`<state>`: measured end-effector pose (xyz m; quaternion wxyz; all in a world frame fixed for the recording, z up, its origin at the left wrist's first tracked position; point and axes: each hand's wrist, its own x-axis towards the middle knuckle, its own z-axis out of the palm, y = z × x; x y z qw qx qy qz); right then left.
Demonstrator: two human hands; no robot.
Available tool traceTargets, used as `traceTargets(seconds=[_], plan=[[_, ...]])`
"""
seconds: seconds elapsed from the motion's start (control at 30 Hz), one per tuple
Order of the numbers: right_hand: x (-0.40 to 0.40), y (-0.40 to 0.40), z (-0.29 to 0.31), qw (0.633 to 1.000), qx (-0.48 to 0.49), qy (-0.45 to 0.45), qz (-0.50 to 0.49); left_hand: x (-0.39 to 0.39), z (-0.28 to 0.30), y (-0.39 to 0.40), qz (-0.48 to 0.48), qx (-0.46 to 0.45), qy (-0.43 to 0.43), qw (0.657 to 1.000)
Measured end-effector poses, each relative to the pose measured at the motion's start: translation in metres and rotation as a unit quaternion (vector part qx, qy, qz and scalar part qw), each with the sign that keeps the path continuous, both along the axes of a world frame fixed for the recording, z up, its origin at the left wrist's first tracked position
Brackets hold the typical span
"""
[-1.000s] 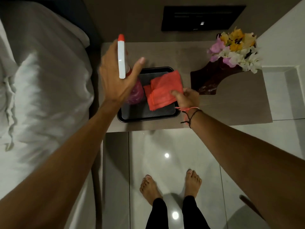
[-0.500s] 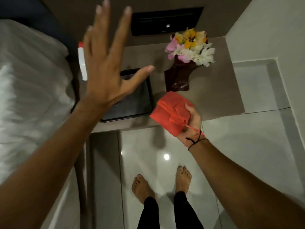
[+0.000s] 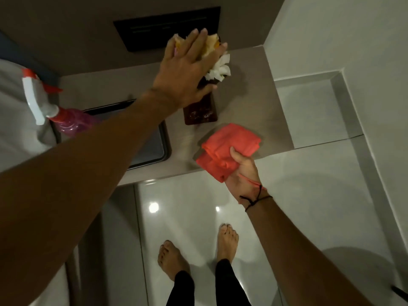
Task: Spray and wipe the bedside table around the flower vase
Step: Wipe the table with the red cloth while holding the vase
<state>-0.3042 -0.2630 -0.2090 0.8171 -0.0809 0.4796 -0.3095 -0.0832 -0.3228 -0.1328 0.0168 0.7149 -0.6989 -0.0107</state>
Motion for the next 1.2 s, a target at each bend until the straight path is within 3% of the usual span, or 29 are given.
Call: traceTargets(seconds=[0.1, 0.2, 0.27, 0.33, 0.4, 0.47, 0.53, 0.6, 0.7, 0.8, 0.87, 0.93, 1.0, 1.03, 1.1, 1.2], plan=[[0.021, -0.007, 0.004, 0.992, -0.077, 0.095, -0.038, 0.012, 0.005, -0.016, -0.003, 0.021, -0.002, 1.000], [0.042, -0.005, 0.009, 0.922, -0.271, 0.276, 0.006, 0.022, 0.012, -0.030, -0.012, 0.060, 0.005, 0.998], [0.055, -0.005, 0.004, 0.838, -0.405, 0.363, 0.053, 0.029, 0.016, -0.038, -0.014, 0.077, 0.012, 0.997], [0.067, -0.012, -0.005, 0.719, -0.513, 0.459, 0.103, 0.033, 0.019, -0.044, -0.014, 0.089, 0.024, 0.996], [0.080, -0.023, -0.017, 0.596, -0.585, 0.526, 0.162, 0.038, 0.020, -0.049, -0.017, 0.095, 0.032, 0.995], [0.090, -0.029, -0.030, 0.500, -0.626, 0.555, 0.224, 0.041, 0.020, -0.052, -0.018, 0.094, 0.033, 0.995], [0.094, -0.027, -0.047, 0.416, -0.654, 0.568, 0.278, 0.042, 0.019, -0.054, -0.018, 0.092, 0.033, 0.995], [0.093, -0.024, -0.061, 0.367, -0.660, 0.575, 0.315, 0.043, 0.018, -0.054, -0.018, 0.091, 0.029, 0.995], [0.089, -0.024, -0.067, 0.350, -0.652, 0.575, 0.349, 0.044, 0.018, -0.056, -0.023, 0.092, 0.025, 0.995], [0.079, -0.021, -0.068, 0.362, -0.640, 0.532, 0.419, 0.044, 0.020, -0.056, -0.024, 0.093, 0.026, 0.995], [0.067, -0.017, -0.067, 0.399, -0.625, 0.495, 0.452, 0.042, 0.020, -0.055, -0.026, 0.090, 0.022, 0.995], [0.057, -0.011, -0.060, 0.472, -0.610, 0.474, 0.425, 0.042, 0.019, -0.054, -0.027, 0.088, 0.019, 0.996], [0.051, -0.009, -0.050, 0.543, -0.612, 0.492, 0.297, 0.042, 0.019, -0.054, -0.025, 0.090, 0.022, 0.995], [0.051, -0.012, -0.045, 0.552, -0.618, 0.513, 0.224, 0.042, 0.019, -0.055, -0.023, 0.090, 0.022, 0.995], [0.060, -0.028, -0.034, 0.550, -0.619, 0.539, 0.155, 0.043, 0.019, -0.055, -0.019, 0.089, 0.021, 0.996], [0.086, -0.050, -0.027, 0.488, -0.632, 0.554, 0.234, 0.042, 0.019, -0.054, -0.018, 0.090, 0.021, 0.996]])
